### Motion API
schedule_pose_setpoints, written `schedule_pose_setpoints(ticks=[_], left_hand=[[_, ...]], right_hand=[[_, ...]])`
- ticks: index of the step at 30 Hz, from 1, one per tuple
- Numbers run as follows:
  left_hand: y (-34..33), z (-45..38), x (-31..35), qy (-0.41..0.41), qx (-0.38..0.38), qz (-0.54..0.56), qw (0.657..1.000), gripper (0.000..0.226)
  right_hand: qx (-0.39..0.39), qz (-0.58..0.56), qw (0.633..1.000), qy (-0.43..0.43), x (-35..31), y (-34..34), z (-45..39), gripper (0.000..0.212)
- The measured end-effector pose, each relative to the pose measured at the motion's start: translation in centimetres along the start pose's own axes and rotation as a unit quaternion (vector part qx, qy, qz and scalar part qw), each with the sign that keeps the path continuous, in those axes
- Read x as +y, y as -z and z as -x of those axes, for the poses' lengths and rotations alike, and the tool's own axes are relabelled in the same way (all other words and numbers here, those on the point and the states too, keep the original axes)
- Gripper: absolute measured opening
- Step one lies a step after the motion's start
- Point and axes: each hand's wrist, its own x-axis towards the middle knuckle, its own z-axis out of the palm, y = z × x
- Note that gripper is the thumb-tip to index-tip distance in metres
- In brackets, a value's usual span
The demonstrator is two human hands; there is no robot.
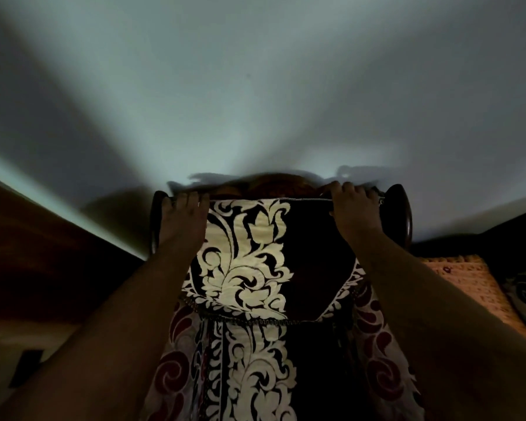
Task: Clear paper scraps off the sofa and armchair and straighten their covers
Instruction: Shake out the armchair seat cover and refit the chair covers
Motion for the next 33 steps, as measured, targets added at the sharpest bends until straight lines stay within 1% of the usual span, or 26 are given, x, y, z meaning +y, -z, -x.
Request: schedule_pose_setpoints(ticks=[2,3,5,7,9,12,14,15,16,18,19,21,22,24,26,28,29,30,31,32,33], left_hand=[[0.2,-0.3,-0.8,0.006,0.005,-0.025,1.0,0.057],[0.2,-0.4,-1.2,0.016,0.008,-0.026,0.999,0.053],[0.0,-0.6,-2.1,0.057,0.017,0.001,0.998,0.048],[-0.5,-0.7,-2.7,0.097,0.023,0.028,0.995,0.046],[-0.7,-0.7,-3.0,0.113,0.013,0.045,0.992,0.038],[0.1,-0.4,-3.0,0.117,-0.022,0.06,0.991,0.031],[1.2,-0.1,-2.9,0.124,-0.039,0.081,0.988,0.022],[1.7,0.0,-2.9,0.13,-0.04,0.097,0.986,0.021],[2.3,0.1,-3.0,0.14,-0.037,0.113,0.983,0.021],[3.3,0.4,-3.3,0.165,-0.01,0.141,0.976,0.025],[3.6,0.6,-3.5,0.172,0.005,0.158,0.972,0.027],[4.1,0.9,-3.9,0.18,0.009,0.184,0.966,0.027],[4.1,1.0,-3.9,0.177,-0.001,0.178,0.968,0.026],[3.9,0.8,-3.8,0.174,-0.02,0.162,0.971,0.024],[3.6,0.2,-3.3,0.181,-0.016,0.185,0.966,0.027],[3.2,-0.1,-2.5,0.201,-0.012,0.209,0.957,0.031],[3.0,-0.1,-2.0,0.215,0.003,0.213,0.953,0.033],[2.7,0.1,-1.5,0.218,0.031,0.207,0.953,0.038],[2.4,0.5,-0.9,0.204,0.07,0.189,0.958,0.045],[2.1,1.0,-0.2,0.164,0.101,0.168,0.967,0.053],[1.8,1.6,0.7,0.105,0.118,0.148,0.976,0.06]], right_hand=[[-0.01,0.003,1.0,-0.016,1.1,-0.3,-0.1,0.052],[-0.016,0.001,1.0,-0.025,1.6,-0.3,-0.2,0.048],[-0.027,0.0,0.999,-0.032,2.6,-0.4,-0.1,0.031],[-0.034,0.01,0.999,-0.027,3.3,-0.4,0.3,0.023],[-0.02,-0.002,1.0,-0.022,3.7,-0.2,0.7,0.023],[0.002,-0.064,0.997,-0.034,3.6,0.3,1.2,0.031],[-0.008,-0.095,0.994,-0.048,3.6,1.0,1.2,0.037],[-0.005,-0.106,0.993,-0.055,3.8,1.5,1.3,0.037],[0.016,-0.112,0.992,-0.06,4.0,2.2,1.3,0.032],[0.083,-0.121,0.986,-0.076,4.6,3.4,1.3,0.017],[0.1,-0.133,0.982,-0.089,4.8,3.9,1.1,0.012],[0.091,-0.158,0.978,-0.105,5.0,4.6,0.6,0.009],[0.065,-0.166,0.978,-0.11,4.9,4.6,0.4,0.009],[0.018,-0.171,0.978,-0.122,4.4,4.3,0.1,0.012],[0.015,-0.188,0.972,-0.142,3.6,3.6,0.1,0.015],[0.016,-0.237,0.955,-0.175,2.8,2.5,0.4,0.016],[0.018,-0.269,0.945,-0.188,2.3,2.0,0.6,0.019],[0.019,-0.296,0.935,-0.196,1.7,1.4,0.9,0.029],[0.017,-0.31,0.93,-0.195,1.0,0.9,1.4,0.044],[0.013,-0.313,0.931,-0.189,0.2,0.4,2.0,0.061],[0.009,-0.308,0.934,-0.18,-0.7,0.0,2.7,0.074]])
